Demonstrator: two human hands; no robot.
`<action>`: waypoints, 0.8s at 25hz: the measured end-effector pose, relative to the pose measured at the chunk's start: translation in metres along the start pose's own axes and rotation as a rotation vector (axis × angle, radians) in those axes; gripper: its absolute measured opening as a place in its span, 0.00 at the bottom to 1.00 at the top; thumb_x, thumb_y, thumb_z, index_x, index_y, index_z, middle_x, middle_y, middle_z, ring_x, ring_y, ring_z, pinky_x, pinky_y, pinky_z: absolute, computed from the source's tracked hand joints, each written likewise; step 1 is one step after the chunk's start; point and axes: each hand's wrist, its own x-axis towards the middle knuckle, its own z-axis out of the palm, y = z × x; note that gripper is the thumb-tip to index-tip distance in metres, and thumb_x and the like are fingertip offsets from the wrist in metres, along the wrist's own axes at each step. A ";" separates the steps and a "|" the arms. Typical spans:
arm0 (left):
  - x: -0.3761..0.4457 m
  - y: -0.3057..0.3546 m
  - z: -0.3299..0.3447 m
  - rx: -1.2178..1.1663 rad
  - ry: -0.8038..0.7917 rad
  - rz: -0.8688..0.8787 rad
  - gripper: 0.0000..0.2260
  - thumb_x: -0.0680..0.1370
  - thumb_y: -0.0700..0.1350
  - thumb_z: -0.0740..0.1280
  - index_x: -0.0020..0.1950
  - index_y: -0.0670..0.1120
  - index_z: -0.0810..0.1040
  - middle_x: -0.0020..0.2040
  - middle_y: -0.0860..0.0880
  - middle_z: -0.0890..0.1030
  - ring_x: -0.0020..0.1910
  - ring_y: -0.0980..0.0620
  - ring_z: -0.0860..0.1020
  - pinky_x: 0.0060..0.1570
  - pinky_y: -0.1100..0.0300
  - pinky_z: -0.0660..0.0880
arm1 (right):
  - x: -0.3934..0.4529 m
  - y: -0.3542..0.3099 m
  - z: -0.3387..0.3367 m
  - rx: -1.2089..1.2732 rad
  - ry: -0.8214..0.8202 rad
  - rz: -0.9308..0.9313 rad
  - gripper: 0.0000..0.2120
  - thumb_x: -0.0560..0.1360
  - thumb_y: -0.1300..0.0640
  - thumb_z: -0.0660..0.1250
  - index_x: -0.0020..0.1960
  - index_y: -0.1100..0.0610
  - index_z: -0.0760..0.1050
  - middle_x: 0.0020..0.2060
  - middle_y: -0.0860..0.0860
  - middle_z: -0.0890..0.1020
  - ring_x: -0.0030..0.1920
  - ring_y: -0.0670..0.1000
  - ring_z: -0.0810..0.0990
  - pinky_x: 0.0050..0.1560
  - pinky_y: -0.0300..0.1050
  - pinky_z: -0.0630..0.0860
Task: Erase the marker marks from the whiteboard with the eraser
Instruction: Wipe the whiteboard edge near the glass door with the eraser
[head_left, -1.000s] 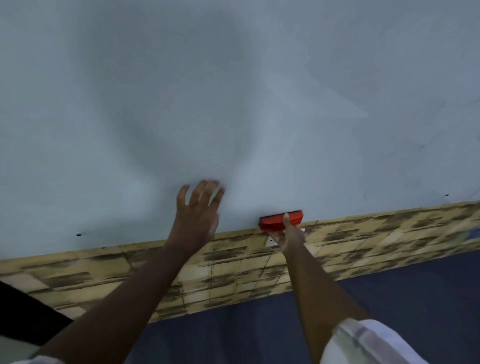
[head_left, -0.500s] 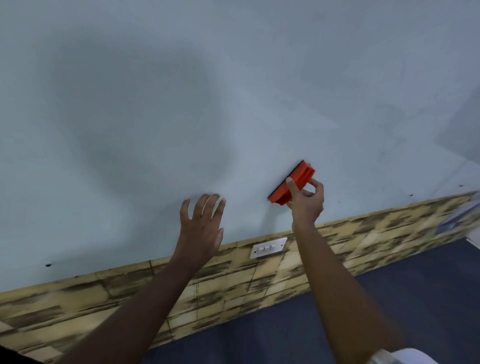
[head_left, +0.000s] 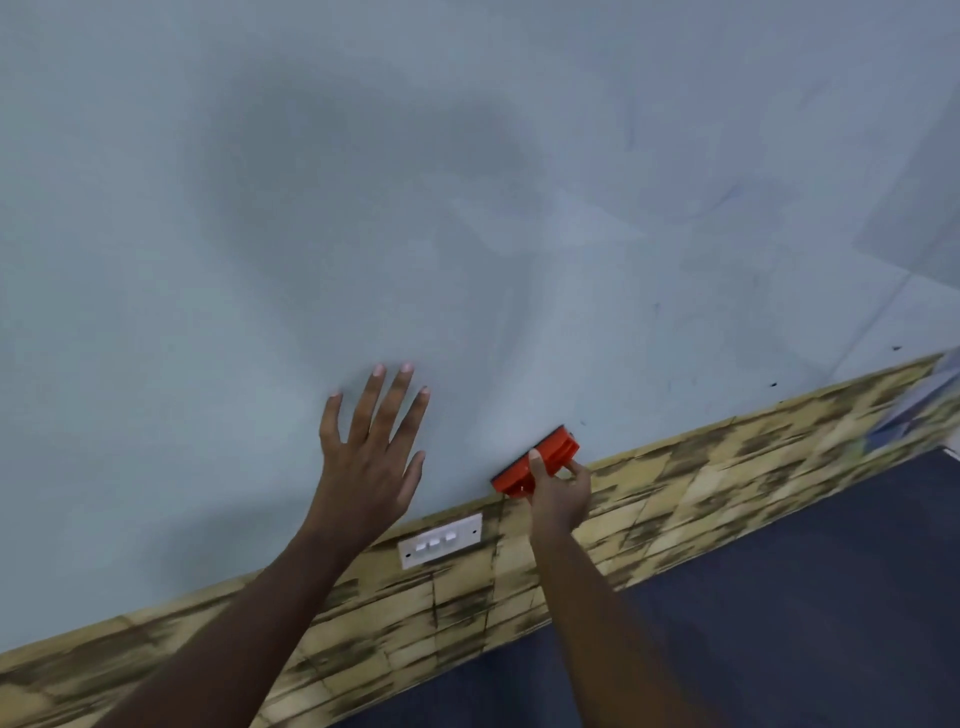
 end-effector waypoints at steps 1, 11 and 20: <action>0.013 0.011 0.007 0.021 0.015 0.004 0.33 0.83 0.53 0.63 0.86 0.43 0.60 0.87 0.40 0.54 0.86 0.38 0.53 0.78 0.30 0.54 | 0.023 0.000 -0.011 -0.003 0.019 0.012 0.26 0.71 0.54 0.82 0.64 0.55 0.76 0.48 0.47 0.80 0.49 0.52 0.81 0.55 0.53 0.81; 0.033 0.038 0.054 0.133 0.146 -0.085 0.36 0.84 0.58 0.66 0.87 0.46 0.57 0.88 0.43 0.49 0.87 0.40 0.46 0.81 0.33 0.42 | 0.072 0.002 -0.042 -0.218 -0.030 -0.204 0.29 0.66 0.42 0.82 0.62 0.46 0.76 0.50 0.47 0.84 0.48 0.43 0.83 0.50 0.51 0.83; 0.032 0.037 0.078 0.185 0.247 -0.073 0.36 0.83 0.59 0.63 0.87 0.48 0.55 0.88 0.45 0.50 0.87 0.41 0.46 0.82 0.37 0.39 | 0.055 0.002 -0.023 -0.740 -0.202 -1.155 0.30 0.68 0.42 0.82 0.64 0.51 0.75 0.45 0.52 0.79 0.40 0.54 0.80 0.38 0.48 0.79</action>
